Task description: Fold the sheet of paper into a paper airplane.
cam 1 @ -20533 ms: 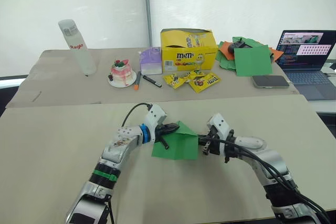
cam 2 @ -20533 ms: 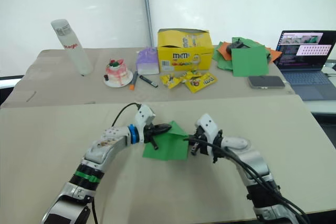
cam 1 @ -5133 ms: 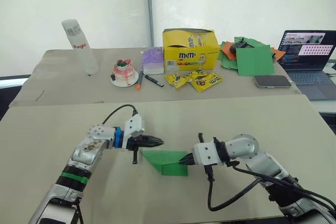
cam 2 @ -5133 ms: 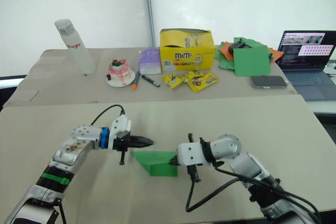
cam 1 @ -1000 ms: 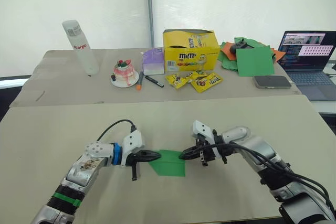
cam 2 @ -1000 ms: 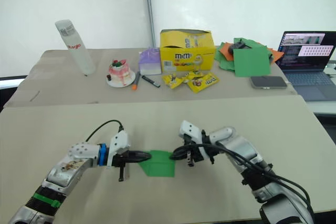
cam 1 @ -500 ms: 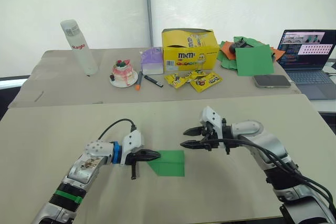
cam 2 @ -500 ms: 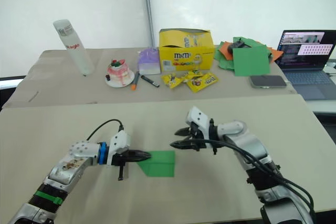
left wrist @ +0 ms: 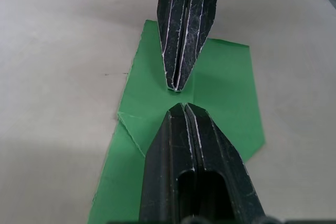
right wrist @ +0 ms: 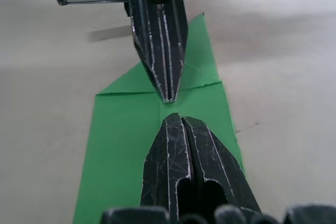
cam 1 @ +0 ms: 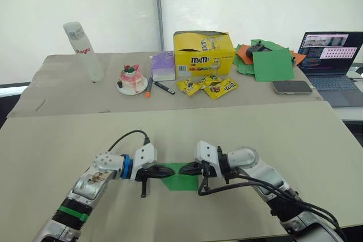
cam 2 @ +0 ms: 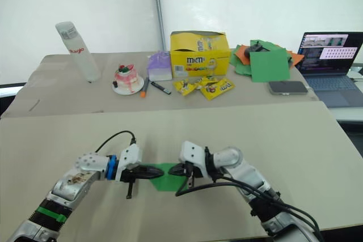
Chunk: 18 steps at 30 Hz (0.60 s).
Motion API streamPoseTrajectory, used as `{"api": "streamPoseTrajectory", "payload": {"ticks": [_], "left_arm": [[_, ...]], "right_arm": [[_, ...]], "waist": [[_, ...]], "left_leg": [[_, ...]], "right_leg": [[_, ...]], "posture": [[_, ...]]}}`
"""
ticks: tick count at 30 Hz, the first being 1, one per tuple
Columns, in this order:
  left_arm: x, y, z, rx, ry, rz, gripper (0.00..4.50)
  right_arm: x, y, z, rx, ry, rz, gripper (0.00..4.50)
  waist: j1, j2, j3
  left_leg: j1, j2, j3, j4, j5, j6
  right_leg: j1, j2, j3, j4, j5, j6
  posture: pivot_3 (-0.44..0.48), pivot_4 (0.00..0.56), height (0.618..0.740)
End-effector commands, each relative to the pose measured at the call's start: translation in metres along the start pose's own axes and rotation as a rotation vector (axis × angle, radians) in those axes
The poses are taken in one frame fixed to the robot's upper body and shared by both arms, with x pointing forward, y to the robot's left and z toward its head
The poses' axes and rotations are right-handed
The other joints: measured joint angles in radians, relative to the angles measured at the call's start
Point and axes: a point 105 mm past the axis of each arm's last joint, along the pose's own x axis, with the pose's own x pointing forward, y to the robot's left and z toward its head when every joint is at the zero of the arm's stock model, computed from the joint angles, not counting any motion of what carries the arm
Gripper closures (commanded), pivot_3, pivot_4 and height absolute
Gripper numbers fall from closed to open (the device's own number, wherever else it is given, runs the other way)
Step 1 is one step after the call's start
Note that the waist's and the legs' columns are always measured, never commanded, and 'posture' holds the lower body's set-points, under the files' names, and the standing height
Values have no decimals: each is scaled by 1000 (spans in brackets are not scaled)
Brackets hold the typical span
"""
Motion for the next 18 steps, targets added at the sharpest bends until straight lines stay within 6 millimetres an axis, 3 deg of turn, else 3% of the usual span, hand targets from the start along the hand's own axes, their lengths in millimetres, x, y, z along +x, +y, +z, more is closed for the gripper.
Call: {"api": "streamPoseTrajectory", "payload": {"ticks": [1, 8, 18], "left_arm": [[-2, -5, -9, -20, 42, -16, 4500], [0, -1, -7, -9, 39, -25, 4500], [4, 7, -6, 7, 32, -36, 4500]], "right_arm": [[3, 10, -10, -11, 25, 16, 4458], [-9, 17, -30, 1, 77, -20, 4458], [-50, 12, -51, 21, 139, -96, 4458]], "waist": [[0, 0, 0], [3, 0, 0], [13, 0, -1]], "left_leg": [[0, 0, 0, 0, 0, 0], [2, 0, 0, -1, 0, 0], [4, -1, 0, -1, 0, 1]], "right_leg": [[0, 0, 0, 0, 0, 0], [1, 0, 0, 0, 0, 0], [3, 0, 0, -2, 0, 0]], "posture": [[0, 150, 740], [0, 150, 740], [0, 150, 740]]}}
